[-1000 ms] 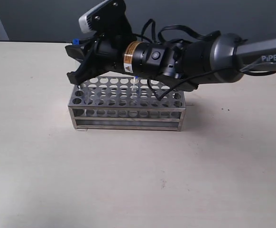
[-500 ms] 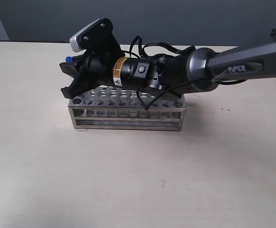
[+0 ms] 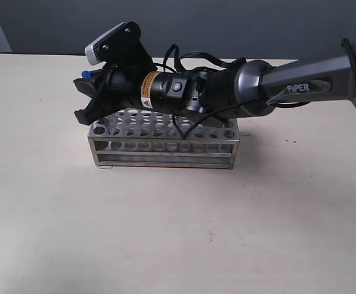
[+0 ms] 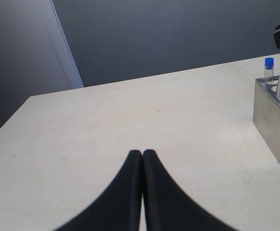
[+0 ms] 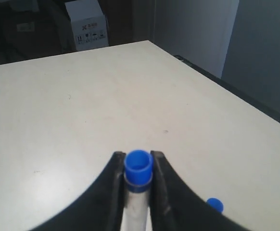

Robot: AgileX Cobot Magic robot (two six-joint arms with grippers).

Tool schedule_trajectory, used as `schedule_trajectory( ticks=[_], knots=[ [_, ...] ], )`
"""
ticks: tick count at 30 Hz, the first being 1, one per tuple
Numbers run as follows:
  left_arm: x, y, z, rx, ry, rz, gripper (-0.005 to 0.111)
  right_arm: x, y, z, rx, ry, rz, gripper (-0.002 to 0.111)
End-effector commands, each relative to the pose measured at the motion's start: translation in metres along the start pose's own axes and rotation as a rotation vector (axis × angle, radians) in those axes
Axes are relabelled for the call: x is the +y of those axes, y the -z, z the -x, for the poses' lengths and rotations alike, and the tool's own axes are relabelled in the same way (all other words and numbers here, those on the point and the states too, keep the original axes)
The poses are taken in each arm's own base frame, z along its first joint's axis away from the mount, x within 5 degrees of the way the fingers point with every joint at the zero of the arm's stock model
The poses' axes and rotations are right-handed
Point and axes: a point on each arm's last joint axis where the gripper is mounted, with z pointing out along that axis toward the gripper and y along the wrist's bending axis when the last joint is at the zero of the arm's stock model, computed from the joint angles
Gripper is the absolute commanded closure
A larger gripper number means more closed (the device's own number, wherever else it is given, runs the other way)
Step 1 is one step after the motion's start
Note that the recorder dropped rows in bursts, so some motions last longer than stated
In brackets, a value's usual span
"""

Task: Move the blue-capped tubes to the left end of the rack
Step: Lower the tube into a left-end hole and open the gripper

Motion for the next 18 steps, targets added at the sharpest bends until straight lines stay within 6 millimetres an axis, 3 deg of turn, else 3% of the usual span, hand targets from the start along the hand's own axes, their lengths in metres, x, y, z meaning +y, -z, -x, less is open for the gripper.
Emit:
schedule_trajectory(
  ticks=[1,9,18],
  knots=[
    [0.0,0.0,0.002,-0.012,0.006,-0.008,0.106,-0.006,-0.001,-0.011,0.109,0.02,-0.051,0.108],
    [0.0,0.0,0.002,-0.012,0.006,-0.008,0.106,-0.006,0.005,0.003,0.092,0.03,-0.064,0.108],
    [0.0,0.0,0.002,-0.012,0.006,-0.008,0.106,-0.006,-0.001,-0.014,0.125,0.001,-0.059,0.108]
  ],
)
